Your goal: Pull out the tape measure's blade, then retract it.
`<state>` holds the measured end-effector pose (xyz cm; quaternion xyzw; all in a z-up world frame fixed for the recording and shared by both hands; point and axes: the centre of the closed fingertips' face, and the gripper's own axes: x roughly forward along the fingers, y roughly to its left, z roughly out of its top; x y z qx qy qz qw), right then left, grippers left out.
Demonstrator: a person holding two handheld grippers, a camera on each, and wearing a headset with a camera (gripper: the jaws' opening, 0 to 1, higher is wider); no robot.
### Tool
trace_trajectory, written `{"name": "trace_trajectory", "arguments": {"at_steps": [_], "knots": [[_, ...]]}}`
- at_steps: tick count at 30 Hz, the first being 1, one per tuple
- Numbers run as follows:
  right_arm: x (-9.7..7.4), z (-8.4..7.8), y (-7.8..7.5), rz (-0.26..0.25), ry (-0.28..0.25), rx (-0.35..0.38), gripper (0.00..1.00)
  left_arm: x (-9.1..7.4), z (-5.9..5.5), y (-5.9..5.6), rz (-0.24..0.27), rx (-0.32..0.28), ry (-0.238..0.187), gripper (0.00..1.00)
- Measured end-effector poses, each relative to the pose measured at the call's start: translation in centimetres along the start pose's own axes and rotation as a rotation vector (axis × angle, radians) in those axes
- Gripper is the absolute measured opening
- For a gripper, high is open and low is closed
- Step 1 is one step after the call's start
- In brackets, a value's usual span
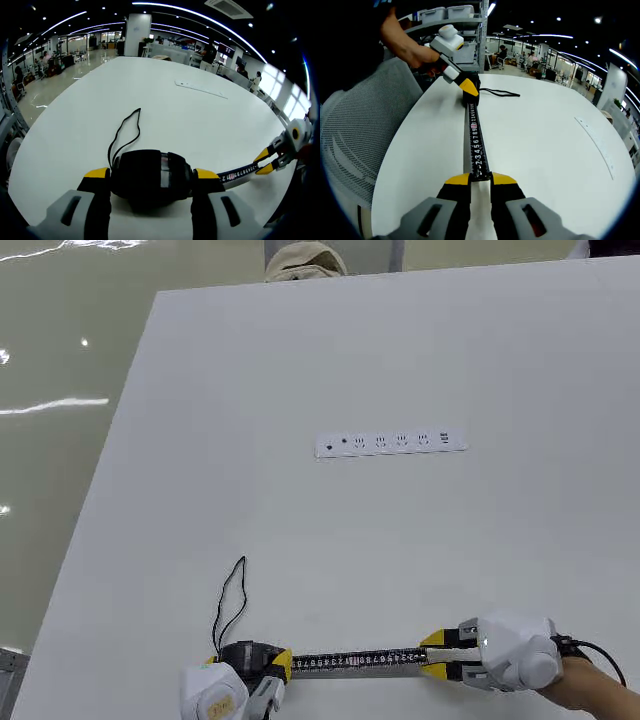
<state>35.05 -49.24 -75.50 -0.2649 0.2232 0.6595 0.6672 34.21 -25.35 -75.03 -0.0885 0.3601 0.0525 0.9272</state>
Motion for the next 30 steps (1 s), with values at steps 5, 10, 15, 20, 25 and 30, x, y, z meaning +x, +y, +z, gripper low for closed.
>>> {"name": "trace_trajectory", "arguments": {"at_steps": [5, 10, 15, 20, 25, 30], "knots": [[0.2, 0.2, 0.0, 0.003, -0.003, -0.003, 0.12, 0.0, 0.0, 0.0, -0.003, -0.002, -0.001, 0.62], [0.5, 0.6, 0.0, 0.006, -0.005, -0.007, 0.12, 0.0, 0.0, 0.0, -0.006, -0.005, -0.003, 0.62], [0.8, 0.8, 0.0, 0.010, -0.008, -0.012, 0.12, 0.0, -0.1, 0.0, -0.009, -0.010, -0.002, 0.62], [0.9, 1.2, 0.0, 0.013, -0.011, -0.015, 0.12, 0.0, 0.0, 0.0, -0.013, -0.012, -0.001, 0.62], [1.1, 1.4, 0.0, 0.016, -0.013, -0.018, 0.12, 0.0, 0.0, 0.0, -0.015, -0.016, -0.003, 0.62], [1.1, 1.6, 0.0, 0.015, -0.012, -0.018, 0.12, 0.0, 0.0, 0.1, -0.016, -0.019, -0.002, 0.62]]}}
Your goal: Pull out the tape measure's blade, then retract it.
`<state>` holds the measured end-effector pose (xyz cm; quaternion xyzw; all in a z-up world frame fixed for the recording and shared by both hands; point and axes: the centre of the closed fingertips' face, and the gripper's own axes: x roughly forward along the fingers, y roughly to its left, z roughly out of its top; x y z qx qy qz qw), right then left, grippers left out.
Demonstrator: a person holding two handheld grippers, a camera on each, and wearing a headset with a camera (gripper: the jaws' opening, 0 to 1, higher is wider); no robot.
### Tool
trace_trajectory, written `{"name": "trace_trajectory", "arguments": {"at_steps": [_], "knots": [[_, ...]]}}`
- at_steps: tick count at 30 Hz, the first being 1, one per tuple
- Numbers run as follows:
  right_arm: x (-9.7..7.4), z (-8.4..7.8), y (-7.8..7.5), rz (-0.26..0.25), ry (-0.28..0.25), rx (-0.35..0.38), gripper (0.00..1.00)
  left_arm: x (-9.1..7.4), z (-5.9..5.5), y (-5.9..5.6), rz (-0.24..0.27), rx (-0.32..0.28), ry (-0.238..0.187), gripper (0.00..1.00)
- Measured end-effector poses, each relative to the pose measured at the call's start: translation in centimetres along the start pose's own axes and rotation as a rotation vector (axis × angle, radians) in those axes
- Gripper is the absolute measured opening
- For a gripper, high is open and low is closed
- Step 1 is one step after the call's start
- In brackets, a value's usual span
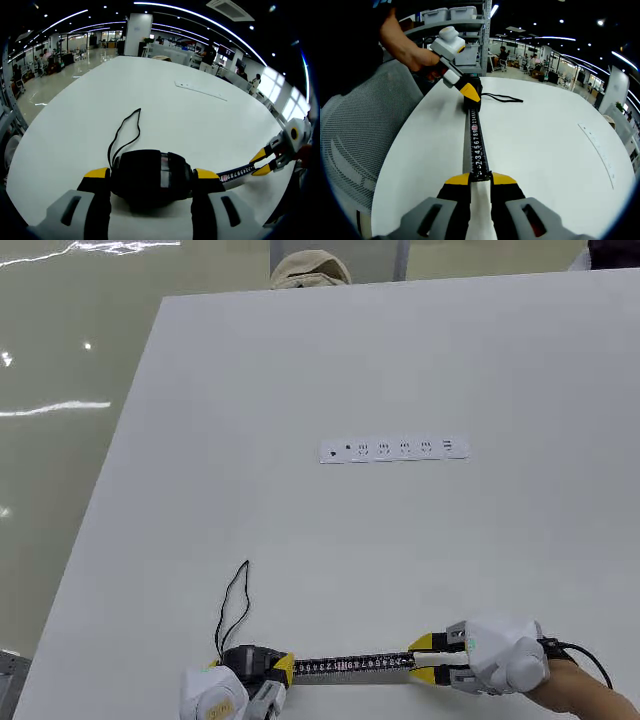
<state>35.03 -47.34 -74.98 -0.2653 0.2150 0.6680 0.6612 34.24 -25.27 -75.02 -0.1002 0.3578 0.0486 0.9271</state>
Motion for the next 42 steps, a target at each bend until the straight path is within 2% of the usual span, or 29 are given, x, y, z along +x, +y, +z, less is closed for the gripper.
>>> {"name": "trace_trajectory", "arguments": {"at_steps": [42], "knots": [[1.3, 1.8, 0.0, 0.006, -0.014, -0.012, 0.12, -0.2, 0.1, 0.0, -0.018, -0.023, 0.001, 0.62]]}}
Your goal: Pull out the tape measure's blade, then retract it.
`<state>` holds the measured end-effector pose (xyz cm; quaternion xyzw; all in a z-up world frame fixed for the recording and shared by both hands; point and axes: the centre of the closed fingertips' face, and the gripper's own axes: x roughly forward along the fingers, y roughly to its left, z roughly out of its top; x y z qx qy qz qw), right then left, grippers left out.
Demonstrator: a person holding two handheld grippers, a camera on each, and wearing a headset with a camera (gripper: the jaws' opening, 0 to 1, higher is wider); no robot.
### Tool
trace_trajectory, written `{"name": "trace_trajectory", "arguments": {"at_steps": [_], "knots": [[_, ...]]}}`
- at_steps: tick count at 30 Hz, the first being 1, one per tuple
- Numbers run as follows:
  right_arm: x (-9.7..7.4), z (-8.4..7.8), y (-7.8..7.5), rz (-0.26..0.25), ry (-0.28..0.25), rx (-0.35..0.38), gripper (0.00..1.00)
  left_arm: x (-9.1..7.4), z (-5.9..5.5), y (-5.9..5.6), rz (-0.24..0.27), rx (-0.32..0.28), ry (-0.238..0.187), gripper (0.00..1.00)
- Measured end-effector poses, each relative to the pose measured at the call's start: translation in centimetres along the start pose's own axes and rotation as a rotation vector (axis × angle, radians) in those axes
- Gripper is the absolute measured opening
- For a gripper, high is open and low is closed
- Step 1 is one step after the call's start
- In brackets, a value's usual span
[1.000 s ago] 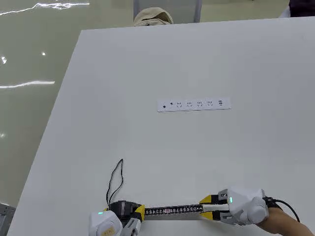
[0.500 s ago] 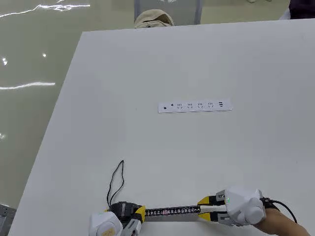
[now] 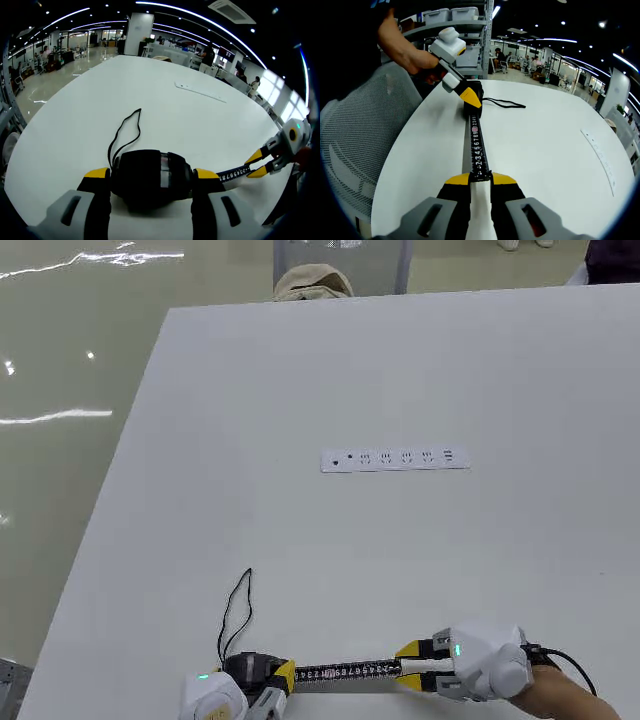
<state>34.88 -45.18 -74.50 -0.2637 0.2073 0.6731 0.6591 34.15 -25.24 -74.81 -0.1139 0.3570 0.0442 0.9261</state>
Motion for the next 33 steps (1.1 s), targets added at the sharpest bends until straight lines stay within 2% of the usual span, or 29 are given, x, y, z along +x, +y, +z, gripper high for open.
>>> {"name": "trace_trajectory", "arguments": {"at_steps": [33], "knots": [[1.4, 1.2, 0.1, 0.011, -0.013, -0.008, 0.12, 0.1, -0.1, 0.2, -0.010, -0.008, -0.002, 0.62]]}}
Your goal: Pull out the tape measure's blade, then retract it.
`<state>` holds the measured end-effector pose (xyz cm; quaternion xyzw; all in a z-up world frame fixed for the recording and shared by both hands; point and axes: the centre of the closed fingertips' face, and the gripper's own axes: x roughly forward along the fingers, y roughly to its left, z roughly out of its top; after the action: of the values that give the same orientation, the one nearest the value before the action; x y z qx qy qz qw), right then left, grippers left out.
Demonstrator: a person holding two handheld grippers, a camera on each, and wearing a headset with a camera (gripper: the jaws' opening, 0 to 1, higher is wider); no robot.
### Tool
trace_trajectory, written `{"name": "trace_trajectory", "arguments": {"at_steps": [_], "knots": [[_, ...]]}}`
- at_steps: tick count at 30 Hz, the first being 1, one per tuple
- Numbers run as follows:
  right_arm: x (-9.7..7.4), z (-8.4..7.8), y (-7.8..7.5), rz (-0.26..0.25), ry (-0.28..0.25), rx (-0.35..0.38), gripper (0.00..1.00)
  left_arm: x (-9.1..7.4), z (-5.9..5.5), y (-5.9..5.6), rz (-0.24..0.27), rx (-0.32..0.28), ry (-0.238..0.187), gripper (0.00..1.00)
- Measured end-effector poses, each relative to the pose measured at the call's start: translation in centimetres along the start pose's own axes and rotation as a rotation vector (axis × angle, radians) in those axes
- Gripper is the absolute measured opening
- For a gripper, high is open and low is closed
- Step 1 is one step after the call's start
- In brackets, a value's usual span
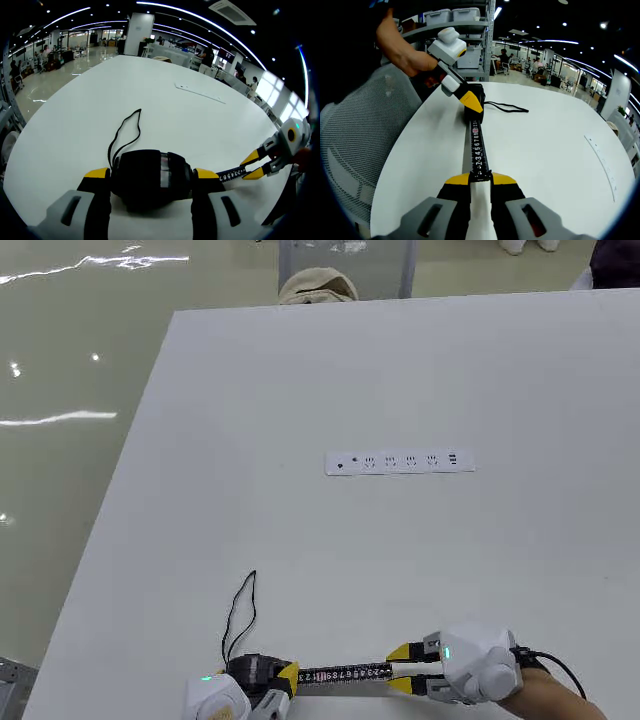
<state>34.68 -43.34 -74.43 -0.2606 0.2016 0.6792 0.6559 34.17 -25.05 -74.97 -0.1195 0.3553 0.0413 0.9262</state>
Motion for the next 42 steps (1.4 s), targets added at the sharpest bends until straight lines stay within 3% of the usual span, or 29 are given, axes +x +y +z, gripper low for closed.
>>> {"name": "trace_trajectory", "arguments": {"at_steps": [42], "knots": [[2.0, 1.3, 0.1, 0.015, -0.017, -0.005, 0.12, -0.1, 0.2, 0.0, -0.008, -0.017, -0.006, 0.62]]}}
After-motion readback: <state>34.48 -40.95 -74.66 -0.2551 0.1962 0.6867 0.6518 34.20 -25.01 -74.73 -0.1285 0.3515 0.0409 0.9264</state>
